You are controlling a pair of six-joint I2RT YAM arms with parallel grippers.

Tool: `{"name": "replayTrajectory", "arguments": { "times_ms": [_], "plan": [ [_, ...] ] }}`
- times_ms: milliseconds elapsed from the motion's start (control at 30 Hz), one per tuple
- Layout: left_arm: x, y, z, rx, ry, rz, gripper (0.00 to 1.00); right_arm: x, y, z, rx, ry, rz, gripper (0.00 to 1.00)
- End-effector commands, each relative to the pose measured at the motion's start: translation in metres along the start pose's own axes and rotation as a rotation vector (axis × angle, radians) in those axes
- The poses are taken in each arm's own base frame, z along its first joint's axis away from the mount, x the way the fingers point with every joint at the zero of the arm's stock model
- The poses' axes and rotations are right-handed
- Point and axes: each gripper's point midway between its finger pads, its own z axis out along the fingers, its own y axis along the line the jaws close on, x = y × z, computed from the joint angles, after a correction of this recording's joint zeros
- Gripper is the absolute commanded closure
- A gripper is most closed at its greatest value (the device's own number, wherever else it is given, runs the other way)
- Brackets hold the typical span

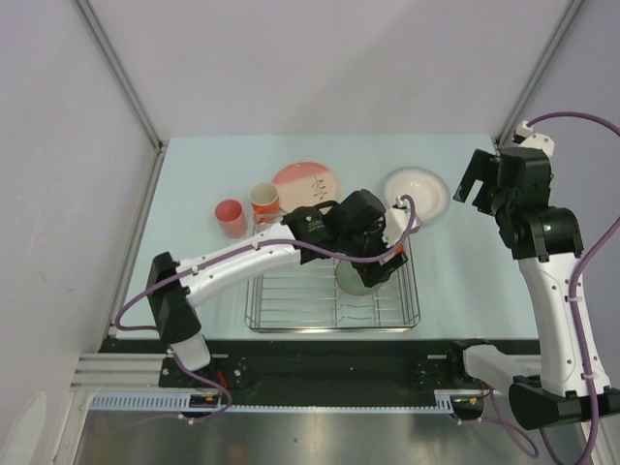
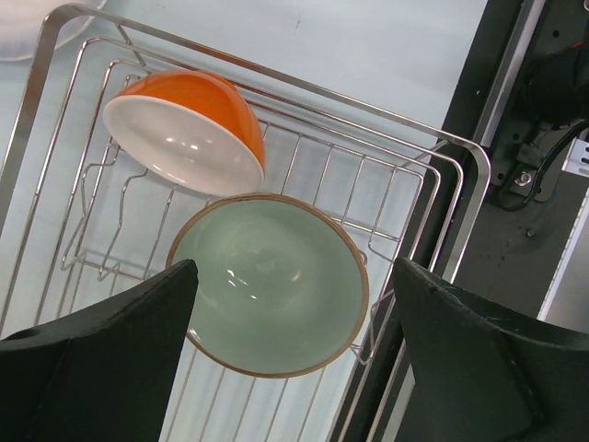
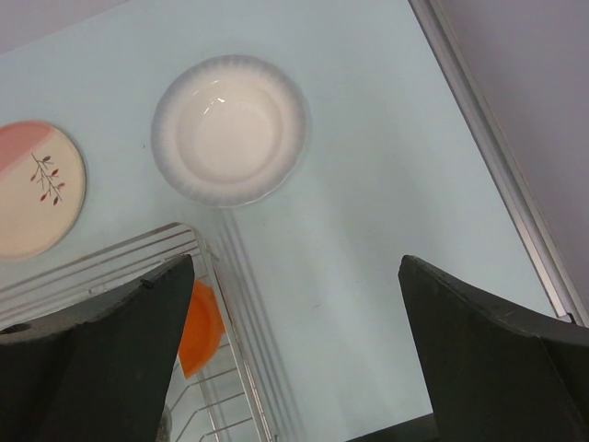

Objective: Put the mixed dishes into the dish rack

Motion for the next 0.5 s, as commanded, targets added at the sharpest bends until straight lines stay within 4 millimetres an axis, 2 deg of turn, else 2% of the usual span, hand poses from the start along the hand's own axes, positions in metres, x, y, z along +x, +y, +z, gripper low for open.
{"name": "replayTrajectory", "arguments": {
  "times_ms": [0, 300, 467],
  "plan": [
    [-0.009, -0.012, -0.002, -0.039, -0.024, -0.028, 0.08, -0.005, 0.004, -0.007, -0.015, -0.040, -0.005, 0.00],
    [0.024, -0.014, 0.025, -0.080, 0.070, -0.075, 0.09, -0.005, 0.004, -0.006, -0.005, -0.047, -0.016, 0.00],
    [0.028, -0.007, 0.036, -0.117, 0.086, -0.088, 0.10, -0.004, 0.001, -0.008, 0.003, -0.052, -0.022, 0.00]
  ]
}}
